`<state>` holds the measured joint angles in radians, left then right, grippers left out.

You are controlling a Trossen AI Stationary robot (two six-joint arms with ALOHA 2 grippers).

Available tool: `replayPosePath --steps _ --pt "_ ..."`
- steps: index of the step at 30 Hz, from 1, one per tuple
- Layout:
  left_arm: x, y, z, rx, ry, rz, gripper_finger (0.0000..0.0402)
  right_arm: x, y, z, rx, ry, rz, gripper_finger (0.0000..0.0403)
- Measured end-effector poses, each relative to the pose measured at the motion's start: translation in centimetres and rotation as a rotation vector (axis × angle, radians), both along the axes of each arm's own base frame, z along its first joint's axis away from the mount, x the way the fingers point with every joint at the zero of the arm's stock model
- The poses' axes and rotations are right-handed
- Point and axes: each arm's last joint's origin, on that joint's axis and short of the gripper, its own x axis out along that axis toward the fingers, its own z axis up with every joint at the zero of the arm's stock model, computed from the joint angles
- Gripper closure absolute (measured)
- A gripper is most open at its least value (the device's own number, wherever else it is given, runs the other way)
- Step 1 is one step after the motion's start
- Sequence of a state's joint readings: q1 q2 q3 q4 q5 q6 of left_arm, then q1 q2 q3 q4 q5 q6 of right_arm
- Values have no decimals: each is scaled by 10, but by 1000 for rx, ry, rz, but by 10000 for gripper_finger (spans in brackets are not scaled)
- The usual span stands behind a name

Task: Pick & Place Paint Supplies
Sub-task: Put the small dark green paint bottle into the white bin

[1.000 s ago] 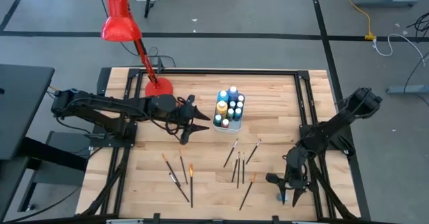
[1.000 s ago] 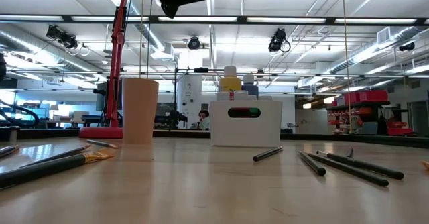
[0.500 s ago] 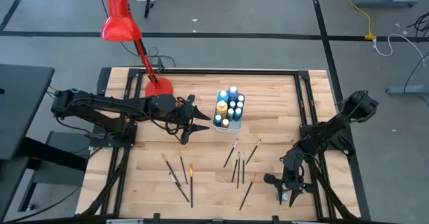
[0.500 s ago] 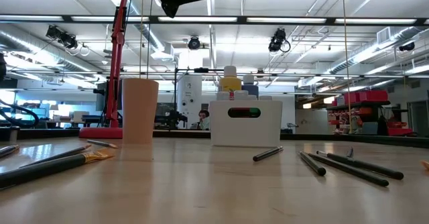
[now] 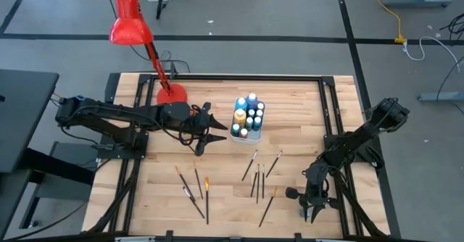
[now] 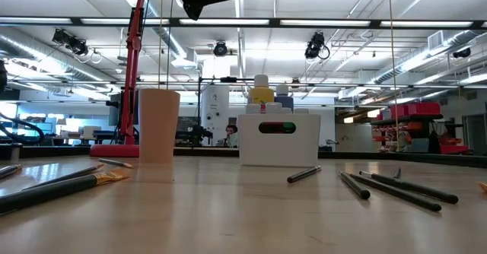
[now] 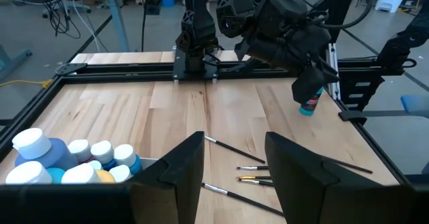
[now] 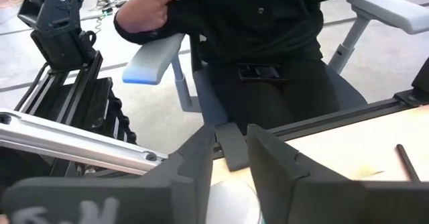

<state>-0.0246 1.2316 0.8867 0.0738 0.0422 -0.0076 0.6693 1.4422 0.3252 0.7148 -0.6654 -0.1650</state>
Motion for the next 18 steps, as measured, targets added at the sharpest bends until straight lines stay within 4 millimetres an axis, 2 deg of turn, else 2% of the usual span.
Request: replayPosePath --steps 7,18 --pt "0 0 0 0 1 0 235 1 0 0 -4 36 -57 343" --pt "0 0 0 -7 -2 2 235 1 1 5 64 41 -29 324"
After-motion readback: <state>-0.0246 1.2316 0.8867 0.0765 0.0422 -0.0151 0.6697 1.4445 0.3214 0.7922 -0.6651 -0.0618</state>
